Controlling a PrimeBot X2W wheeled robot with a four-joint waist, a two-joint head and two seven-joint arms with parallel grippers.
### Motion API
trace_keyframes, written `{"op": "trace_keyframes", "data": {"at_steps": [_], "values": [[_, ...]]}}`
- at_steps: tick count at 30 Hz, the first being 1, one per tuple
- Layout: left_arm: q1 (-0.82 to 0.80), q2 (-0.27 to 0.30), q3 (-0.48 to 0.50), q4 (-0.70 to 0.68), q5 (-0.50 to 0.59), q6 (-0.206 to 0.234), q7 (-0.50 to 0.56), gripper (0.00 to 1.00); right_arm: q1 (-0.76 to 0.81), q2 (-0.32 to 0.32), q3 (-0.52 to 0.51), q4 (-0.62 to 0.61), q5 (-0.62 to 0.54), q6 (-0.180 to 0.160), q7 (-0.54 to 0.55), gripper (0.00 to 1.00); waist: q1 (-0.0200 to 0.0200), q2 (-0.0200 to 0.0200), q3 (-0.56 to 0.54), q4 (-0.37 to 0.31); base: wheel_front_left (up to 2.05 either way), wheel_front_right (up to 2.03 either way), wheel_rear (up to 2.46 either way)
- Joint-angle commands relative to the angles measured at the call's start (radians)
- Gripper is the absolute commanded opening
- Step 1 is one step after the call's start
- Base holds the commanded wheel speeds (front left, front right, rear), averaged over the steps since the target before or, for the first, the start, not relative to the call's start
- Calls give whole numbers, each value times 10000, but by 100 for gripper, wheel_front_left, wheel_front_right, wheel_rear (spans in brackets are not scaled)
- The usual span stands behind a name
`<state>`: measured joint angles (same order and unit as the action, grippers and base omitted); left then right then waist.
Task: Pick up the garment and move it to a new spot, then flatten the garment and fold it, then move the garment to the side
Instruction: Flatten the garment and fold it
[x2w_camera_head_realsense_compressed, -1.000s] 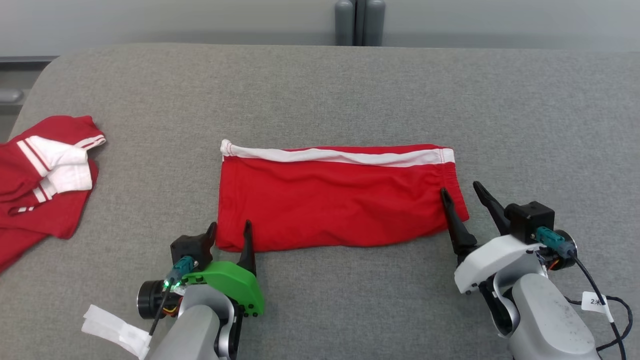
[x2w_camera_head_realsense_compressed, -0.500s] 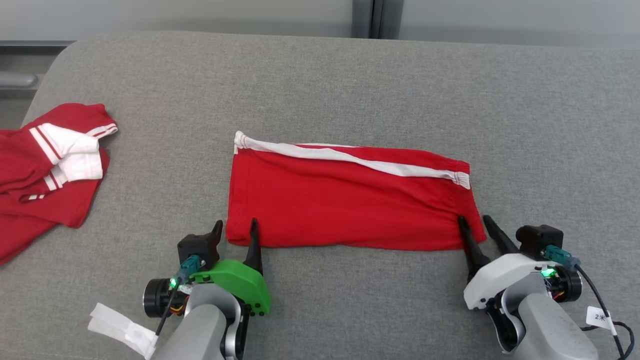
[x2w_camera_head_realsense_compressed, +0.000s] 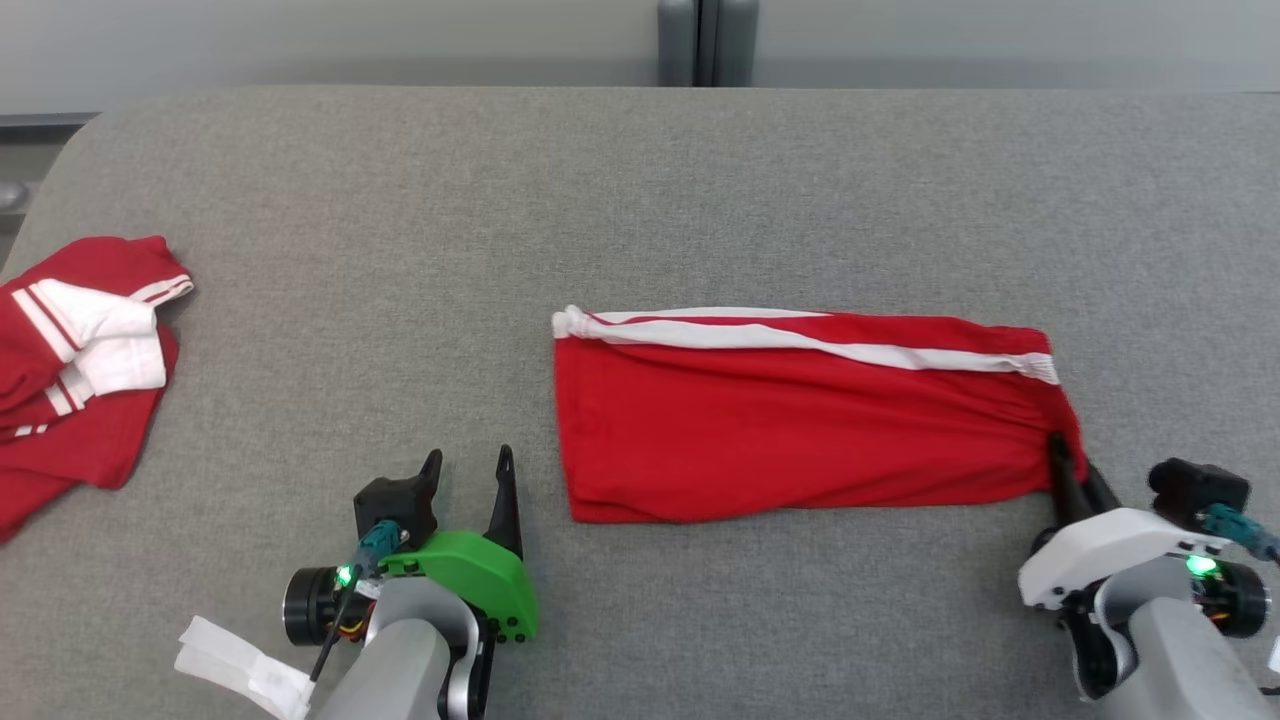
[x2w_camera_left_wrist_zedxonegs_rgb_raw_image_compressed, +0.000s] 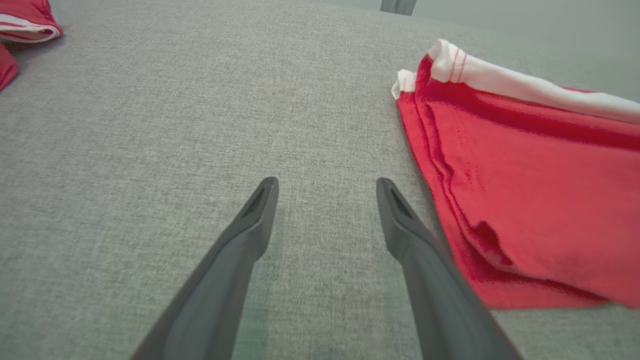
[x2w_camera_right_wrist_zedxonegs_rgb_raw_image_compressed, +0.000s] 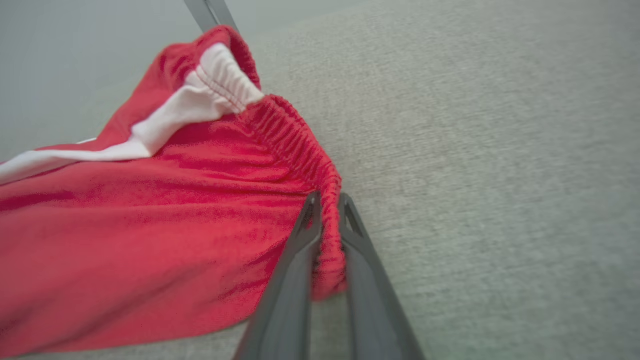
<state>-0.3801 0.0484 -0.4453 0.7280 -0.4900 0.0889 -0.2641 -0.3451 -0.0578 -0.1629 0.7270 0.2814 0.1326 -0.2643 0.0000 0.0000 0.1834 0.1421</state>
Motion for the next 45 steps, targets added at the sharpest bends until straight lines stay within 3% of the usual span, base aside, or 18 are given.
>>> {"op": "trace_keyframes", "data": {"at_steps": [1,5,8,12,21,31,32,33,34,35,39,45], "values": [[156,46,28,35,66,-38,-1,100,130,-238,-404,-111,-178,-31,0,0,0,0,-156,-221,0,0,0],[307,49,-62,58,14,-53,-1,100,96,-299,-974,-396,-525,-28,0,0,0,0,-318,-419,0,0,0],[353,46,-145,70,-85,-58,-1,100,32,-206,-819,-597,-374,-28,0,0,0,0,-445,-489,0,0,0],[462,47,-277,107,-212,-68,-1,100,-9,-17,359,-1107,294,-27,0,0,0,0,-602,-466,0,0,0],[505,46,-546,35,-465,15,-1,100,-200,33,4286,-2561,1926,-27,233,0,0,0,-653,192,0,0,0],[463,44,-918,85,-592,116,0,100,-1226,41,6488,-1467,2008,-27,133,0,0,0,-473,1196,0,0,0],[458,44,-938,92,-592,121,-1,100,-1334,37,6700,-1271,1977,-27,103,9,0,0,-460,1235,0,0,0],[447,44,-957,91,-594,127,0,100,-1416,37,6907,-1170,1930,-27,86,38,0,0,-452,1260,0,0,0],[439,44,-974,89,-589,140,-1,100,-1470,45,7131,-1099,2059,-27,57,85,0,0,-443,1276,0,0,0],[442,44,-980,94,-585,154,-1,100,-1503,39,7259,-1028,2145,-27,46,100,0,0,-439,1275,0,0,0],[424,42,-1007,91,-466,160,-1,100,-1629,27,7358,-974,2340,-27,-6,100,0,0,-456,1106,0,0,0],[410,45,-798,-235,251,190,0,100,-981,34,5346,-1529,825,-27,-15,100,0,0,-558,540,0,0,0]]}}
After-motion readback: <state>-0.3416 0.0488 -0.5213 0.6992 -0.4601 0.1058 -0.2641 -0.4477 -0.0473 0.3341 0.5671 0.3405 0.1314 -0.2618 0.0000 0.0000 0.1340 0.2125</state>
